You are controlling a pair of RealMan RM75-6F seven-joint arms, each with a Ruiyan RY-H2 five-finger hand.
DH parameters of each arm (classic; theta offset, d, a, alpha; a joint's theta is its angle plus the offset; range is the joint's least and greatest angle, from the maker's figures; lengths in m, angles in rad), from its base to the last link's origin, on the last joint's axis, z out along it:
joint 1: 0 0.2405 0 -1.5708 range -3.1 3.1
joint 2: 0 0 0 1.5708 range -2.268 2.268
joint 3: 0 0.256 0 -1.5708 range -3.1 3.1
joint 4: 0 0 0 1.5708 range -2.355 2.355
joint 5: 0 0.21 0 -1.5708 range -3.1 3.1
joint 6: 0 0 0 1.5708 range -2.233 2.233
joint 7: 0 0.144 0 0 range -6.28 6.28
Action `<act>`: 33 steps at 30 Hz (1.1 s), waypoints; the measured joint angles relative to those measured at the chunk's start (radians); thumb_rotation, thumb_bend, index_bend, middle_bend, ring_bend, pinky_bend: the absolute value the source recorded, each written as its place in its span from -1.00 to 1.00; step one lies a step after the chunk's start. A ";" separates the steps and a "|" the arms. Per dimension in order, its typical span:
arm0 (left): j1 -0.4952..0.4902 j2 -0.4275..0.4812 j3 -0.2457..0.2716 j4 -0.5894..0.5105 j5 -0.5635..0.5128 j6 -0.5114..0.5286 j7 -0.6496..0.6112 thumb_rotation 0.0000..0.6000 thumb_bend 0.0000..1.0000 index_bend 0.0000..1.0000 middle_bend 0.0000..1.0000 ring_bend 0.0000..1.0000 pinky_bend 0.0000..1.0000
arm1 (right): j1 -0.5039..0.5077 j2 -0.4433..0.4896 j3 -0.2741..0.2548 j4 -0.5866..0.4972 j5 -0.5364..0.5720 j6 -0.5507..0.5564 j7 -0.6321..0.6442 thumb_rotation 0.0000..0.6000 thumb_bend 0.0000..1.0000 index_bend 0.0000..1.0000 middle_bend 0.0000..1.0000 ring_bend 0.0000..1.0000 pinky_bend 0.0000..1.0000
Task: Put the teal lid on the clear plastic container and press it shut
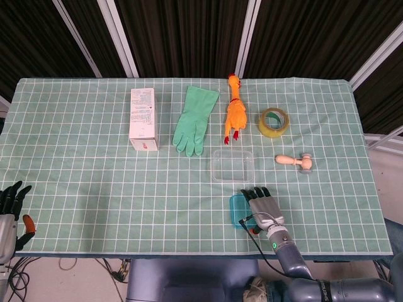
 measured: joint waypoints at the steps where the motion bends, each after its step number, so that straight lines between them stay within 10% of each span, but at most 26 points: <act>1: 0.000 0.000 -0.001 0.000 0.000 0.000 0.000 1.00 0.50 -0.79 -1.00 -1.00 -1.00 | 0.000 -0.001 0.000 0.001 -0.002 0.001 0.001 1.00 -0.62 -1.00 -0.32 -1.00 -1.00; 33: 0.002 -0.002 -0.004 -0.004 -0.011 0.003 0.001 1.00 0.50 -0.79 -1.00 -1.00 -1.00 | -0.025 0.005 -0.016 -0.014 -0.127 0.051 0.065 1.00 -0.59 -1.00 -0.09 -0.84 -1.00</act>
